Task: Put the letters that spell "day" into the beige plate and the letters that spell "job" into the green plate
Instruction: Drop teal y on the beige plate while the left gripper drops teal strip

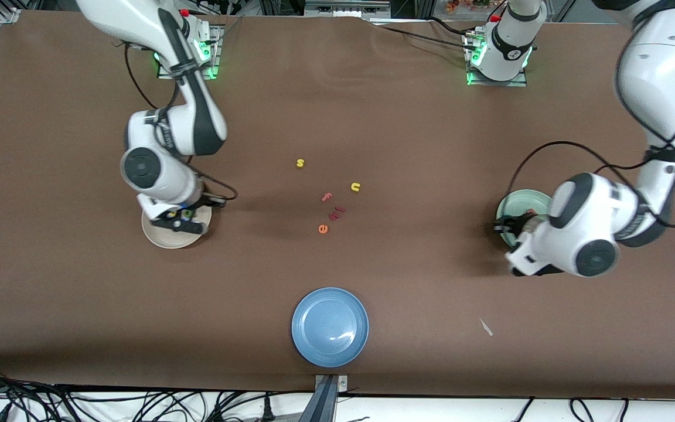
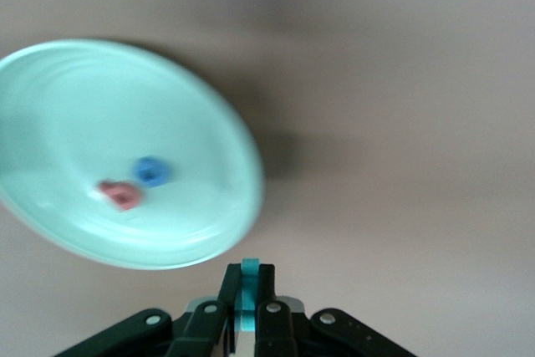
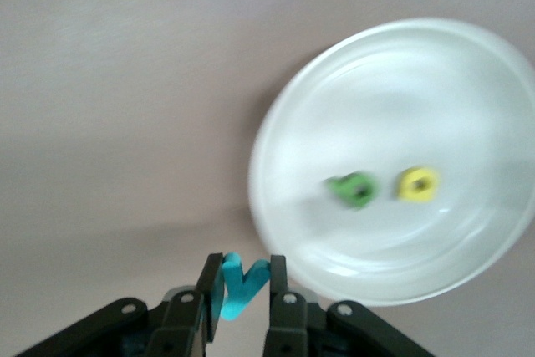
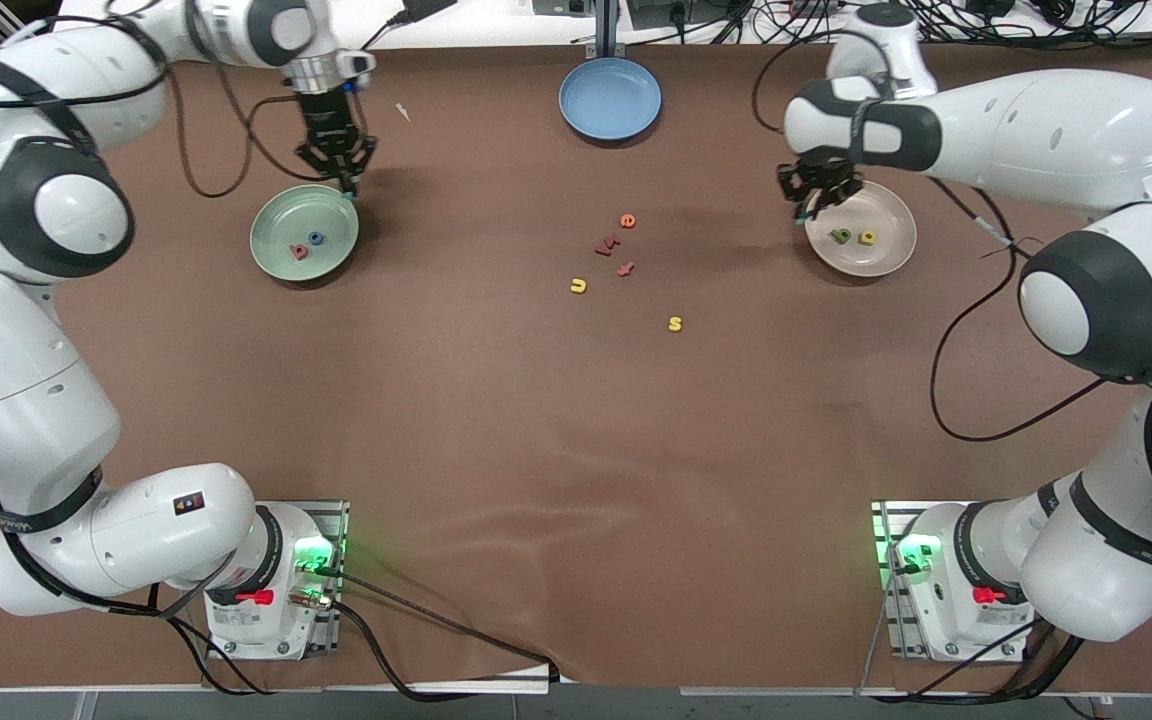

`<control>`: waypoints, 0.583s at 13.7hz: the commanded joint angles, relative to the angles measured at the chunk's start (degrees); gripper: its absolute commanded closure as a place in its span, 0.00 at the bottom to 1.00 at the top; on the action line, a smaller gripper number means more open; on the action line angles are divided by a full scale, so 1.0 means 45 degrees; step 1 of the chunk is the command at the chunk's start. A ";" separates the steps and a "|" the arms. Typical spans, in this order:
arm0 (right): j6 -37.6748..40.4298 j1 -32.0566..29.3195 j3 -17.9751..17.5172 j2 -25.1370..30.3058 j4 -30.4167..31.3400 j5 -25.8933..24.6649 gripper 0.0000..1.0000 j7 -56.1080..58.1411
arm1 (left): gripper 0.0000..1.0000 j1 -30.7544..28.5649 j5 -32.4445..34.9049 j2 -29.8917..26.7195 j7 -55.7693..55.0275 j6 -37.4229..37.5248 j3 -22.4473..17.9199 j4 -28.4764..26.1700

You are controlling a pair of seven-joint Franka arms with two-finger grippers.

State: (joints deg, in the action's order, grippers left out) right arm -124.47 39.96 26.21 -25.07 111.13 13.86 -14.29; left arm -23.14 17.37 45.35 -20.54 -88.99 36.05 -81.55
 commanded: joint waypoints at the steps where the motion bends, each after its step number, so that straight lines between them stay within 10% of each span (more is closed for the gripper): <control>1: 0.0043 -0.0381 0.0348 -0.0248 0.0149 -0.0093 0.91 0.1434 | 1.00 -0.1008 0.0181 -0.0137 0.1495 0.0070 0.0133 -0.1211; 4: 0.0043 -0.1047 0.0348 -0.0659 0.0383 -0.0034 0.75 0.2529 | 1.00 -0.1440 0.0476 0.0000 0.1870 -0.0494 0.0133 -0.1623; 6: 0.0043 -0.1185 0.0348 -0.0699 0.0597 0.0024 0.00 0.2531 | 1.00 -0.1344 0.0319 0.0194 0.1675 -0.0886 0.0133 -0.1624; 7: 0.0140 -0.1185 0.0348 -0.0602 0.0559 0.0024 0.00 0.2512 | 1.00 -0.1382 0.0300 0.0292 0.1674 -0.1042 0.0133 -0.1643; 8: 0.0276 -0.1166 0.0329 -0.0389 0.0520 0.0024 0.00 0.2512 | 0.78 -0.1440 0.0300 0.0312 0.1674 -0.1063 0.0133 -0.1682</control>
State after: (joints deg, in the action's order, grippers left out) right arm -124.38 34.60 27.88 -28.86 113.21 13.88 -3.75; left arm -29.15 18.06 46.55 -13.20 -92.92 36.12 -88.69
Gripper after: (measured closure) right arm 0.480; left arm 0.930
